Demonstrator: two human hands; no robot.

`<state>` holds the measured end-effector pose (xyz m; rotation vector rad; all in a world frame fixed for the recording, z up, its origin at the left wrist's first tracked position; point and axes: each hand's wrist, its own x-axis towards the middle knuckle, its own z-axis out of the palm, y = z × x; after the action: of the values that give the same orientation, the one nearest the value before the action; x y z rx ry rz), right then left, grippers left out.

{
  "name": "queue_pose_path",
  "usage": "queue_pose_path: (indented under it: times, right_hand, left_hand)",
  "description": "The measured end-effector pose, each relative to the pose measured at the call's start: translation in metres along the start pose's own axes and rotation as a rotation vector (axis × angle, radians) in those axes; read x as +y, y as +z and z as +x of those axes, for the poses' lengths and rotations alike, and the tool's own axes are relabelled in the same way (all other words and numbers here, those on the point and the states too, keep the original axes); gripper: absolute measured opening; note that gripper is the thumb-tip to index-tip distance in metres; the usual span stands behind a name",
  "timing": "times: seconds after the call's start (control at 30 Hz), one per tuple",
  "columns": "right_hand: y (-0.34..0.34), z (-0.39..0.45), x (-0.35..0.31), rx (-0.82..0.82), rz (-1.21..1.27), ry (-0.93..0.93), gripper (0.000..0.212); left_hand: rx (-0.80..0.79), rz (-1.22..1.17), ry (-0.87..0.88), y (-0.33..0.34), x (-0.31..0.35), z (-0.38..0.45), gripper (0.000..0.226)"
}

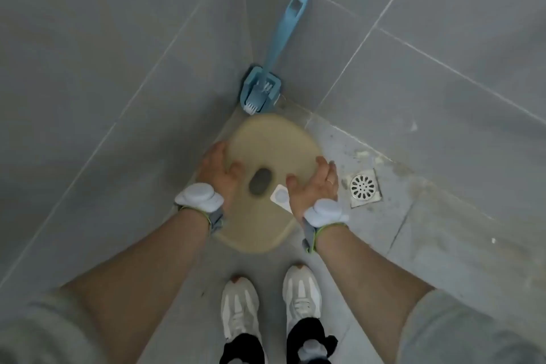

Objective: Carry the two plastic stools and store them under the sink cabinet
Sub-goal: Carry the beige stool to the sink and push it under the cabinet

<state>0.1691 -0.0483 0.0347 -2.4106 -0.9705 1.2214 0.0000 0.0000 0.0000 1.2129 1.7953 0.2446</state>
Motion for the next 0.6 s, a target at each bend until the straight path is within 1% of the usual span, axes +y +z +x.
queue_pose_path:
  times: [0.03, 0.07, 0.1, 0.17, 0.27, 0.33, 0.43, 0.53, 0.6]
  right_hand:
    - [0.007, 0.001, 0.001, 0.000, 0.003, 0.078, 0.080]
    - [0.013, 0.003, 0.000, 0.012, 0.031, 0.142, 0.088]
    - [0.021, 0.004, 0.002, 0.003, 0.074, 0.191, 0.094]
    - [0.031, 0.002, 0.007, -0.006, 0.162, 0.213, 0.101]
    - [0.040, 0.005, 0.014, 0.004, 0.252, 0.229, 0.110]
    - [0.040, 0.009, 0.021, -0.011, 0.334, 0.315, 0.117]
    - [0.036, 0.022, 0.029, -0.095, 0.474, 0.464, 0.119]
    - [0.030, 0.030, 0.034, -0.156, 0.541, 0.490, 0.108]
    - [0.032, 0.030, 0.036, -0.134, 0.528, 0.470, 0.107]
  left_hand:
    - [-0.003, 0.061, -0.008, 0.002, -0.005, 0.009, 0.082]
    - [-0.018, 0.130, -0.033, 0.002, -0.004, 0.014, 0.085]
    - [-0.034, 0.145, -0.074, 0.003, -0.005, 0.020, 0.087]
    - [-0.085, 0.183, -0.126, 0.004, -0.005, 0.027, 0.092]
    - [-0.172, 0.227, -0.122, 0.000, -0.003, 0.040, 0.109]
    - [-0.238, 0.201, -0.142, -0.007, -0.004, 0.051, 0.107]
    - [-0.371, 0.214, -0.141, -0.015, -0.006, 0.062, 0.112]
    - [-0.454, 0.220, -0.127, -0.018, -0.006, 0.066, 0.098]
    - [-0.456, 0.155, -0.141, -0.016, -0.005, 0.066, 0.095]
